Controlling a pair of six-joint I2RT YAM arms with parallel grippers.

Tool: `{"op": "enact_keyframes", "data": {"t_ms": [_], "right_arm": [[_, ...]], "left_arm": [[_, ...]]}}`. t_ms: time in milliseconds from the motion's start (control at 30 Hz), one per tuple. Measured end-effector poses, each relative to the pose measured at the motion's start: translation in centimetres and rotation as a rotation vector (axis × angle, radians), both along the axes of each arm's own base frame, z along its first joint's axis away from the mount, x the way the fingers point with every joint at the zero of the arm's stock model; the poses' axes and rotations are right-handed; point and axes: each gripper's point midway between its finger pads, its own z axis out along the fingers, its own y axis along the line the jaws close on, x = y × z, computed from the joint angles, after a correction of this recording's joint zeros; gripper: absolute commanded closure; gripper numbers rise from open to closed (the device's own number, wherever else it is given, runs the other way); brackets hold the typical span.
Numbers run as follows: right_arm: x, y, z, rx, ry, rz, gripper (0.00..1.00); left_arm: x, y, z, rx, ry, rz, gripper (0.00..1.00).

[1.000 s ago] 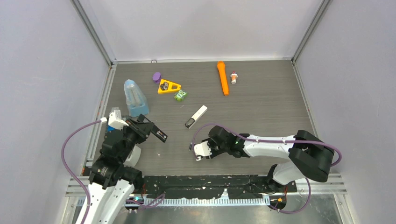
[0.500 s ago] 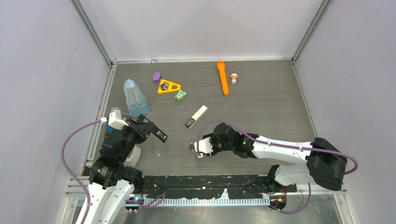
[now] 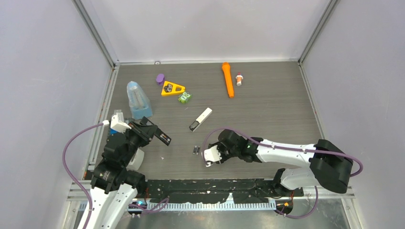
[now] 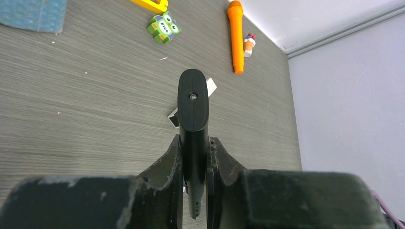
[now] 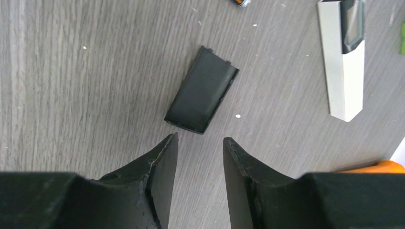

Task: Load the batteries into the remote control

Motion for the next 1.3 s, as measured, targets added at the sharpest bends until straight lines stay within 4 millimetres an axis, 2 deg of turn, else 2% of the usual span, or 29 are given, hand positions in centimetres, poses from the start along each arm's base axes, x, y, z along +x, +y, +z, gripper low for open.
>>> {"op": "enact_keyframes", "data": {"t_ms": [267,633,767,867,933,1100,1300], "right_arm": [[-0.4,-0.8,-2.1,-0.087,0.046,0.01,0.57],[0.0,0.4,-2.4,-0.107,0.066,0.017,0.59],[0.2,0.9,-2.5,-0.114,0.077,0.018,0.7],[0.3,1.0,-2.6,-0.121,0.082,0.018,0.89],[0.5,1.3,-2.4,-0.119,0.08,0.016,0.94],[0.6,1.6,-2.5,-0.123,0.107,-0.015,0.95],[0.7,2.6,-1.3,-0.042,0.2,-0.119,0.95]], "left_arm": [[0.0,0.0,0.0,0.0,0.0,0.001,1.0],[0.0,0.0,0.0,0.0,0.0,0.001,1.0],[0.0,0.0,0.0,0.0,0.0,0.001,1.0],[0.0,0.0,0.0,0.0,0.0,0.001,1.0],[0.0,0.0,0.0,0.0,0.0,0.001,1.0],[0.0,0.0,0.0,0.0,0.0,0.001,1.0],[0.0,0.0,0.0,0.0,-0.001,0.001,1.0]]}}
